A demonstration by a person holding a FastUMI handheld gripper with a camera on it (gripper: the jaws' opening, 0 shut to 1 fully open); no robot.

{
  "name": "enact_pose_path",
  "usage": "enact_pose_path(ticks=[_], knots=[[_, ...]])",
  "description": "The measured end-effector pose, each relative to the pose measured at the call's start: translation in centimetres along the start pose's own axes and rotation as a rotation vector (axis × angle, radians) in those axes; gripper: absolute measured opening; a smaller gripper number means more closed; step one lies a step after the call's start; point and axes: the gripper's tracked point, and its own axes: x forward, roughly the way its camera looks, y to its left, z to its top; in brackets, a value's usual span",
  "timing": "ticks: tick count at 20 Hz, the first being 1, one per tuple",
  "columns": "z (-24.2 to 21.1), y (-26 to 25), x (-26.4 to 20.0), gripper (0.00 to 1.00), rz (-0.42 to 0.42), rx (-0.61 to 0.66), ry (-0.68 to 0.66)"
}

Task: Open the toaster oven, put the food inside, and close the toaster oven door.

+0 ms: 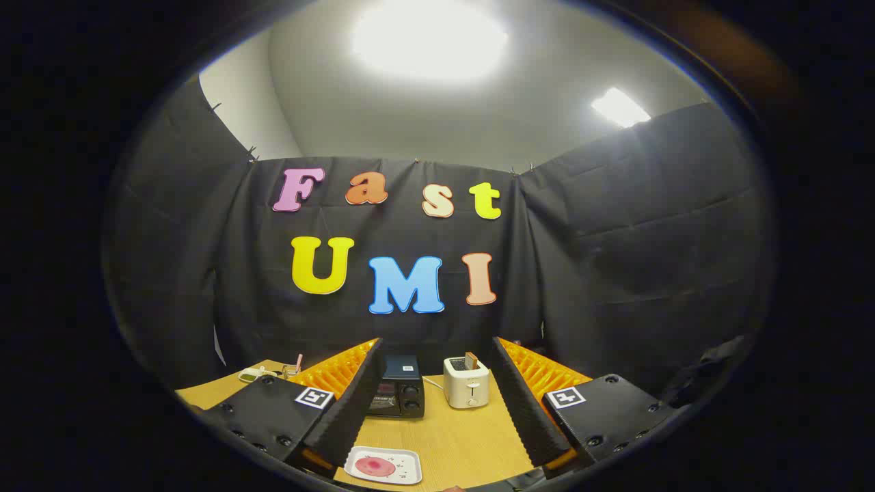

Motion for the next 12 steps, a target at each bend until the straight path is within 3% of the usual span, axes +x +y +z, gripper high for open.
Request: enact_pose_path(ticks=[12], knots=[[0.0,2.1,0.7,0.97,0.000,0.027,0.011]])
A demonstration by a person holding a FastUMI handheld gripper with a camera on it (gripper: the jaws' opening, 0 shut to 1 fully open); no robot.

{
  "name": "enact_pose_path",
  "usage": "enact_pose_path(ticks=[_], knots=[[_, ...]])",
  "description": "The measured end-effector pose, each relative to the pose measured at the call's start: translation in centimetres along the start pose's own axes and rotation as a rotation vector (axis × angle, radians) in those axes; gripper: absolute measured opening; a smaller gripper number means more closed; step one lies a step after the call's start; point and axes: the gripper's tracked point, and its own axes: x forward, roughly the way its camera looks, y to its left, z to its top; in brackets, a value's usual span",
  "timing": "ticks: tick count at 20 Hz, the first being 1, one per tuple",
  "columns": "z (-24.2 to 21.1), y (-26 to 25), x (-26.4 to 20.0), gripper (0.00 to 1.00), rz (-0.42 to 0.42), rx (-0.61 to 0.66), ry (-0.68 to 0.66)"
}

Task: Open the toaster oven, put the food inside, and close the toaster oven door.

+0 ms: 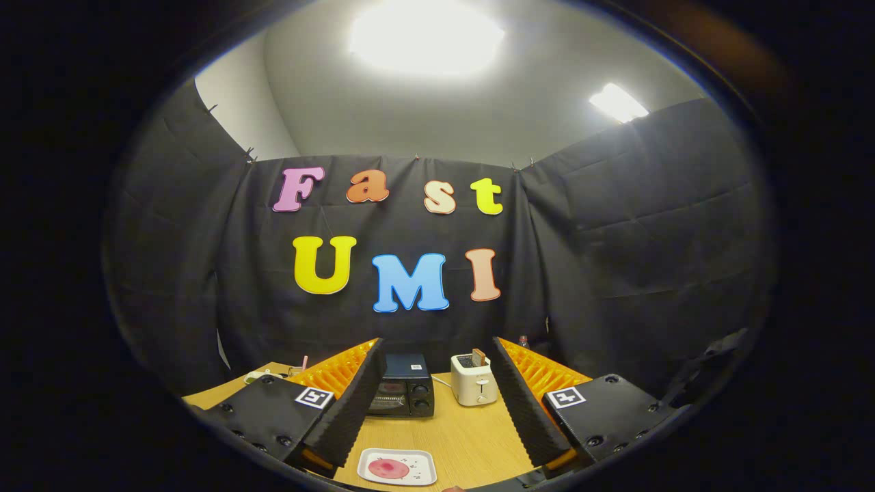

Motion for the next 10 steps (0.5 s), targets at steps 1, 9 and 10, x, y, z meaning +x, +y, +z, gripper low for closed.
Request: enact_pose_path(ticks=[1,9,10], knots=[[0.0,0.4,0.2,0.97,0.002,0.002,-0.001],[0.0,4.9,4.3,0.97,0.064,0.001,-0.007],[-0.1,5.7,5.2,0.97,0.075,0.004,-0.012]])
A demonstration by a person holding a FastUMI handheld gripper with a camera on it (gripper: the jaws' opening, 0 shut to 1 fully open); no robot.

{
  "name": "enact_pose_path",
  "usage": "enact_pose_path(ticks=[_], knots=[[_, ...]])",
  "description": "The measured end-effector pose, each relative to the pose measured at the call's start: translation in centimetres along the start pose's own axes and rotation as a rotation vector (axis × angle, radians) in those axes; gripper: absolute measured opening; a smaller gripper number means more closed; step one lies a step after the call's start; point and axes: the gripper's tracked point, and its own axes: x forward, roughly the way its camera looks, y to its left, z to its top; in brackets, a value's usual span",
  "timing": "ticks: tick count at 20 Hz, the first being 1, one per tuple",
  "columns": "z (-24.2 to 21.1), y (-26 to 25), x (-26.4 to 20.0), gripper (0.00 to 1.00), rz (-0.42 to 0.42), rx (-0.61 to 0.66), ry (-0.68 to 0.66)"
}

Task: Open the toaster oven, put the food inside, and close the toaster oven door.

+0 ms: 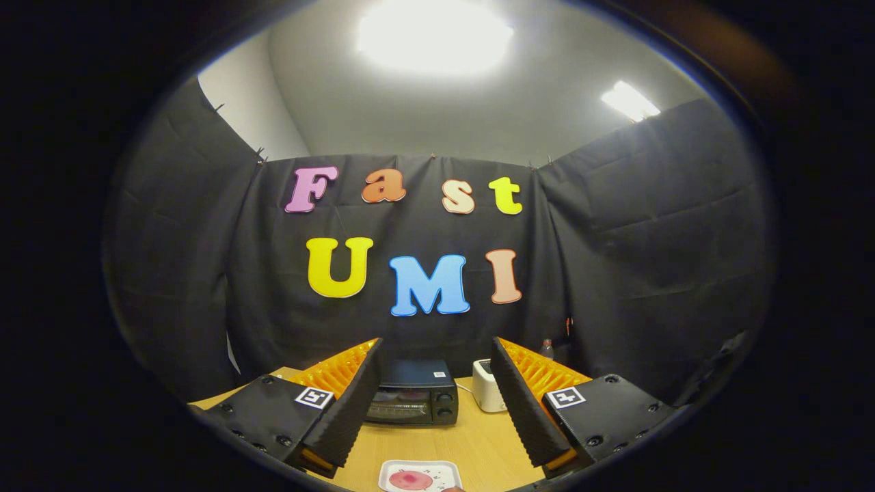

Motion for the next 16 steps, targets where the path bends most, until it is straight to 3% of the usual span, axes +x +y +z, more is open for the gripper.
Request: enact_pose_path(ticks=[16], knots=[[-8.2,8.8,15.3,0.97,0.071,0.053,0.082]])
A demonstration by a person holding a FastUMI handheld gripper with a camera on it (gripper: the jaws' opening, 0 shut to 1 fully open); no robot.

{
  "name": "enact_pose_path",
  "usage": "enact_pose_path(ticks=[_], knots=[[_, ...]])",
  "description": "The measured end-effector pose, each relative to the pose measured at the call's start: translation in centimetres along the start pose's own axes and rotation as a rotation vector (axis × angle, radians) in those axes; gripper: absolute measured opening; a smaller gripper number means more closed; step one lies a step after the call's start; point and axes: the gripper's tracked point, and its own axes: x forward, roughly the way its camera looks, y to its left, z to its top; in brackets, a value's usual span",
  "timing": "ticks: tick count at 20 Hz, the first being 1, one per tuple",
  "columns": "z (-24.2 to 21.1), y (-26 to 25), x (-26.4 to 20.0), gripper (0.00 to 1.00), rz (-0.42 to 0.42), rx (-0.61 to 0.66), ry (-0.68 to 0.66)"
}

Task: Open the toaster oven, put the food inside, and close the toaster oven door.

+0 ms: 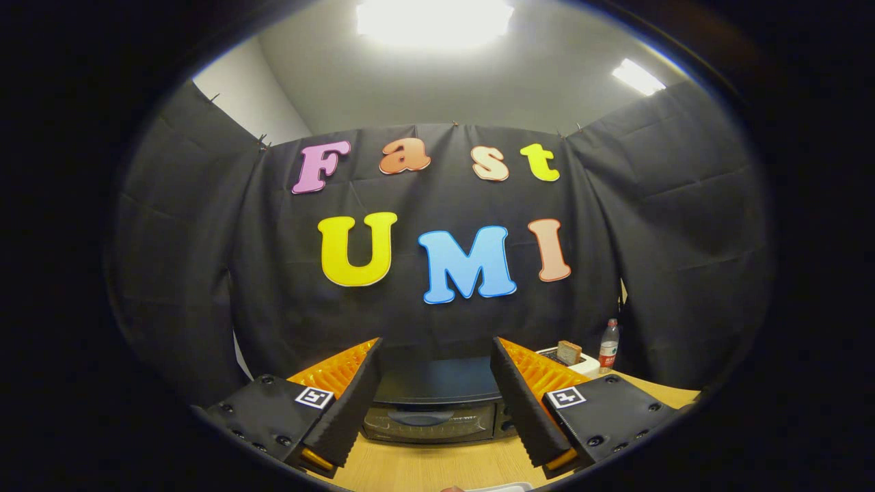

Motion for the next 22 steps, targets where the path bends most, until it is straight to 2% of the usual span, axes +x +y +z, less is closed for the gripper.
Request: enact_pose_path(ticks=[12,22], knots=[[-8.6,1.9,8.7,0.97,0.012,0.000,0.138],[-15.6,2.8,11.7,0.98,0.015,-0.029,0.282]])
